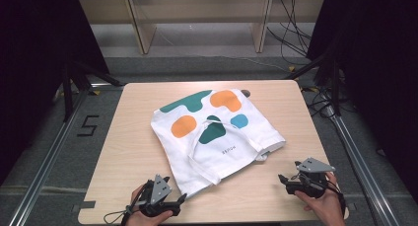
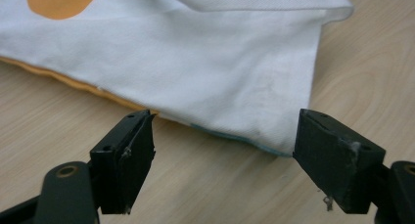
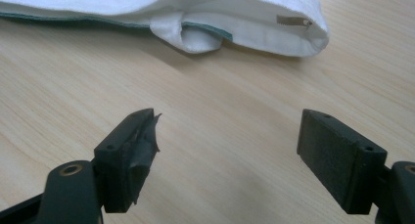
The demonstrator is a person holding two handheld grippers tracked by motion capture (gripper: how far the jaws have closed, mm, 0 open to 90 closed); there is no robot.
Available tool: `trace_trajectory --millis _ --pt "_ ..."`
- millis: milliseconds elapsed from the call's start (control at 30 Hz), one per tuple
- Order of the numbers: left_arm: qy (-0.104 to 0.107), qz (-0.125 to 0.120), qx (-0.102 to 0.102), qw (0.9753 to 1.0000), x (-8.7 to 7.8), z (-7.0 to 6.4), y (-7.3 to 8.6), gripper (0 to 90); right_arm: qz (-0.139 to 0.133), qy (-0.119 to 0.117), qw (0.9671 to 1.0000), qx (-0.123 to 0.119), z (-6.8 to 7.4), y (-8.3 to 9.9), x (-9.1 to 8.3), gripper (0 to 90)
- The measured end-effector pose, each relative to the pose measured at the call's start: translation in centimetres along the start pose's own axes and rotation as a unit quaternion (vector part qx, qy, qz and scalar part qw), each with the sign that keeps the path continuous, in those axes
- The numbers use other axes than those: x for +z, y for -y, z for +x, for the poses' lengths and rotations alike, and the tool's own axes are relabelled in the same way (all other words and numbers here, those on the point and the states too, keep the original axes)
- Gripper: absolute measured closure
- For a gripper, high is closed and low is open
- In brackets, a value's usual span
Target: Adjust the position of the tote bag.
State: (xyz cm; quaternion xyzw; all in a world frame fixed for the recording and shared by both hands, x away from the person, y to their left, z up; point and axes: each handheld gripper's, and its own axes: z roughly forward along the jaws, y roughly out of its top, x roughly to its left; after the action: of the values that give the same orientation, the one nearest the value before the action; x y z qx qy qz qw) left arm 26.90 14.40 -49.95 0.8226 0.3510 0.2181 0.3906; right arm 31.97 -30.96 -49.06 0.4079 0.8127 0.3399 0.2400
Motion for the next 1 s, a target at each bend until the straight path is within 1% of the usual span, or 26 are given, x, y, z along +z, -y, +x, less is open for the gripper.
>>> trace_trajectory --millis 67,133,167,233,267,300,333,367,400,433,467,500,533,567,600,633,667,733,767,800,833,867,900,933,967,1000 --pt "0.004 0.000 -0.002 1.0000 0.0 -0.3 -0.1 21.1 0.000 -0.001 1.0000 -0.001 0.0 0.0 0.0 23.6" --pt "0.007 -0.002 0.006 1.0000 0.2 -0.9 -0.3 20.4 0.000 0.000 1.0000 -0.003 0.0 0.0 0.1 23.7" --pt "0.007 -0.002 0.006 1.0000 0.2 -0.9 -0.3 20.3 0.000 0.000 1.0000 -0.003 0.0 0.0 0.1 23.7" --pt "0.005 -0.010 0.013 0.9998 0.4 -1.3 -0.6 20.9 0.001 -0.002 1.0000 -0.002 0.0 0.0 0.1 23.7" --pt "-0.001 -0.011 0.015 0.9998 0.5 -1.5 -0.8 21.6 0.003 -0.002 1.0000 -0.006 0.0 0.0 0.1 23.8" --pt "0.002 -0.016 0.039 0.9991 0.8 -1.3 -1.0 21.6 0.003 -0.002 1.0000 -0.006 0.0 0.0 0.1 23.8" --pt "-0.001 -0.015 0.045 0.9989 1.0 -1.5 -1.1 22.4 0.008 -0.011 0.9999 0.002 0.1 0.0 0.2 23.8" --pt "0.001 -0.015 0.043 0.9990 1.3 -1.8 -1.1 22.4 0.008 -0.011 0.9999 0.002 0.1 0.0 0.2 23.8" --pt "0.000 -0.004 0.056 0.9984 1.5 -2.0 -1.2 22.4 0.009 -0.010 0.9999 0.002 0.2 0.0 0.2 23.8" --pt "0.001 -0.004 0.056 0.9984 1.8 -2.3 -1.3 22.5 0.006 -0.011 0.9999 -0.002 0.1 -0.1 0.2 23.9" --pt "-0.002 -0.006 0.061 0.9981 2.0 -2.5 -1.4 22.6 0.009 -0.013 0.9999 -0.002 0.1 -0.1 0.2 24.0" --pt "-0.006 -0.004 0.060 0.9982 2.2 -2.8 -1.5 22.6 0.011 -0.013 0.9999 -0.004 0.1 -0.1 0.2 24.0" --pt "-0.006 0.006 0.076 0.9971 2.4 -2.8 -1.7 23.1 0.011 -0.013 0.9998 -0.003 0.1 -0.1 0.2 24.3" --pt "-0.005 0.021 0.064 0.9977 2.5 -3.3 -1.6 23.1 0.011 -0.013 0.9998 -0.003 0.1 -0.1 0.2 24.3" --pt "-0.013 0.028 0.072 0.9970 2.8 -3.5 -1.7 23.2 0.007 -0.013 0.9999 -0.001 0.1 -0.1 0.2 24.4" --pt "-0.015 0.040 0.086 0.9954 3.0 -3.5 -1.7 23.7 0.007 -0.014 0.9999 0.000 0.1 -0.1 0.2 24.4" --pt "-0.022 0.045 0.091 0.9946 3.1 -3.6 -1.7 24.4 0.007 -0.014 0.9999 -0.001 0.1 -0.1 0.2 24.4" --pt "-0.029 0.047 0.097 0.9938 3.3 -3.7 -1.8 26.4 0.012 -0.017 0.9998 -0.008 0.1 -0.1 0.2 24.5" --pt "-0.033 0.046 0.098 0.9936 3.4 -3.7 -1.8 28.0 0.012 -0.017 0.9998 -0.007 0.1 -0.1 0.2 24.5" --pt "-0.037 0.046 0.103 0.9930 3.4 -3.6 -1.8 30.8 0.011 -0.018 0.9998 0.001 0.2 -0.1 0.2 24.5" --pt "-0.035 0.050 0.115 0.9916 3.3 -3.4 -1.8 34.7 0.011 -0.019 0.9997 0.010 0.4 -0.2 0.2 24.6" --pt "-0.043 0.049 0.115 0.9913 3.2 -3.3 -1.8 41.2 0.007 -0.011 0.9999 0.000 0.3 -0.2 0.2 24.7" --pt "-0.044 0.048 0.114 0.9913 3.2 -3.2 -1.7 41.2 0.007 -0.011 0.9999 0.000 0.3 -0.2 0.2 24.7" --pt "-0.034 0.051 0.109 0.9922 3.1 -2.9 -1.7 42.0 0.007 -0.010 0.9999 -0.001 0.3 -0.2 0.1 24.8" --pt "-0.036 0.050 0.107 0.9924 3.0 -2.8 -1.7 46.1 0.004 -0.009 0.9999 -0.004 0.3 -0.2 0.1 24.9" --pt "-0.029 0.048 0.109 0.9924 2.9 -2.7 -1.7 52.7 0.003 -0.009 0.9999 -0.007 0.2 -0.2 0.1 24.9"
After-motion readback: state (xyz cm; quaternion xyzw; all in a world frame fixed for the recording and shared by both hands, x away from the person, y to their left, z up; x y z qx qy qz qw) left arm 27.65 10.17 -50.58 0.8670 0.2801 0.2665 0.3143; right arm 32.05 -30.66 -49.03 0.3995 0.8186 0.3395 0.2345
